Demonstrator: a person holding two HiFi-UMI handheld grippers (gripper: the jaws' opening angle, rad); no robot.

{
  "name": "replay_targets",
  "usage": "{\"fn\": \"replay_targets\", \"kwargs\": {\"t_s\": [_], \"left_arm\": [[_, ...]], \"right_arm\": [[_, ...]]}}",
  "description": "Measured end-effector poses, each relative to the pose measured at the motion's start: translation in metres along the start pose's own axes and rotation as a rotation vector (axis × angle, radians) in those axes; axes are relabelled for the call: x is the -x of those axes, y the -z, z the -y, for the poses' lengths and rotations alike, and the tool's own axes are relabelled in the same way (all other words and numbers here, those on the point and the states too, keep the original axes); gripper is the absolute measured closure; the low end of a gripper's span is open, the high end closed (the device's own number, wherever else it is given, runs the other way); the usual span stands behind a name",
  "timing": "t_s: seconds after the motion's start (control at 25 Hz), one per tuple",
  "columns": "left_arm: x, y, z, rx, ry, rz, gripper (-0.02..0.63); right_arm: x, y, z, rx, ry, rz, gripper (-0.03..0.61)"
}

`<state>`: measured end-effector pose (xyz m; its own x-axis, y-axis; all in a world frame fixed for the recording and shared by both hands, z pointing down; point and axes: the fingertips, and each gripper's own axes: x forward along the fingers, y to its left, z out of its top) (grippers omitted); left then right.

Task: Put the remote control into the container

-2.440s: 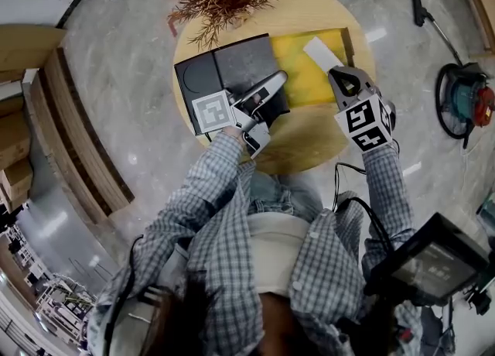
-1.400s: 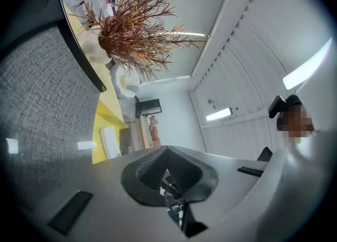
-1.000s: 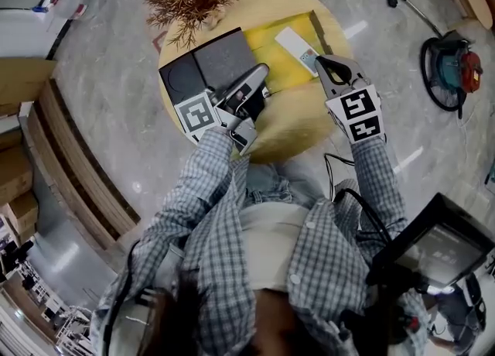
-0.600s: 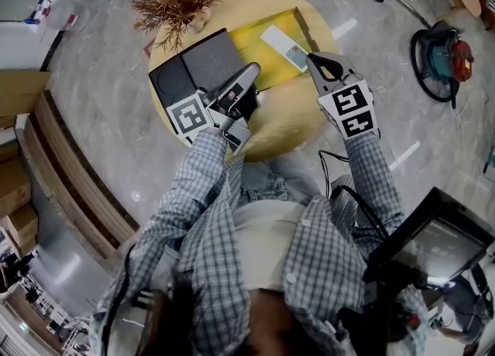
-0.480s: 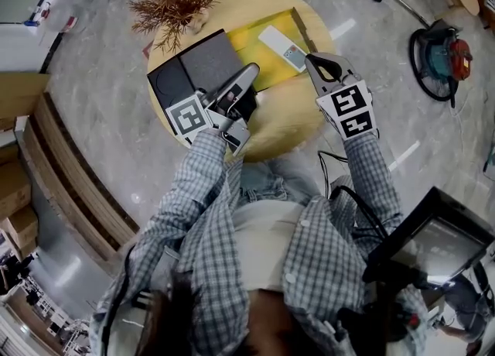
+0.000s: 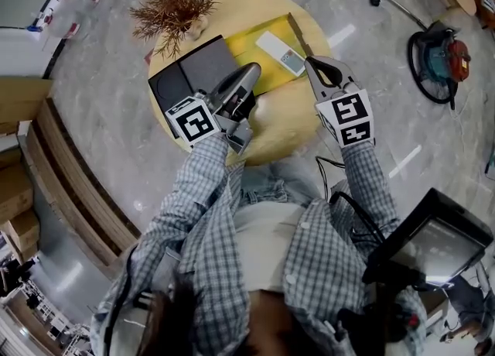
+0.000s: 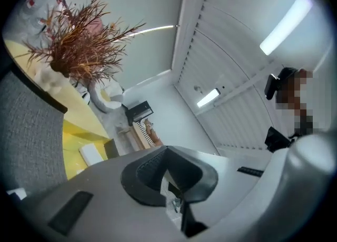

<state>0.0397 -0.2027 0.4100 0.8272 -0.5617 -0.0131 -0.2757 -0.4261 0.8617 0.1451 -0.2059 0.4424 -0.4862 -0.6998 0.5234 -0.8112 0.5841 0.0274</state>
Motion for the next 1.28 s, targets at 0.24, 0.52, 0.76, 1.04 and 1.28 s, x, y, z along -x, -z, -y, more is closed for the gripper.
{"fn": "replay_targets", "kwargs": {"t_s": [0.24,0.52,0.76,1.04,1.28], "left_arm": [[-0.011,-0.005,0.019,-0.256,0.001,-0.037,0.606],[-0.018,-0.011,0.044,-0.454,0.001,-0.029,0.606],[-0.022,0.002,0.071,-0.622,-0.002,-0.073,0.606],[-0.021,0.003,0.089,-0.734,0.012,-0.087,0.606],[-0.02,-0.003,0.104,-0.779,0.037,-0.082,0.606]], "right_arm": [[0.01,-0.013,0.001,-0.081,0.026,0.084,0.577],[0.027,-0.03,-0.002,-0.091,0.055,0.166,0.577],[0.051,-0.034,-0.001,-0.104,0.078,0.193,0.577],[0.068,-0.052,-0.001,-0.093,0.131,0.257,0.577],[0.078,-0.071,-0.008,-0.07,0.133,0.302,0.577]]}}
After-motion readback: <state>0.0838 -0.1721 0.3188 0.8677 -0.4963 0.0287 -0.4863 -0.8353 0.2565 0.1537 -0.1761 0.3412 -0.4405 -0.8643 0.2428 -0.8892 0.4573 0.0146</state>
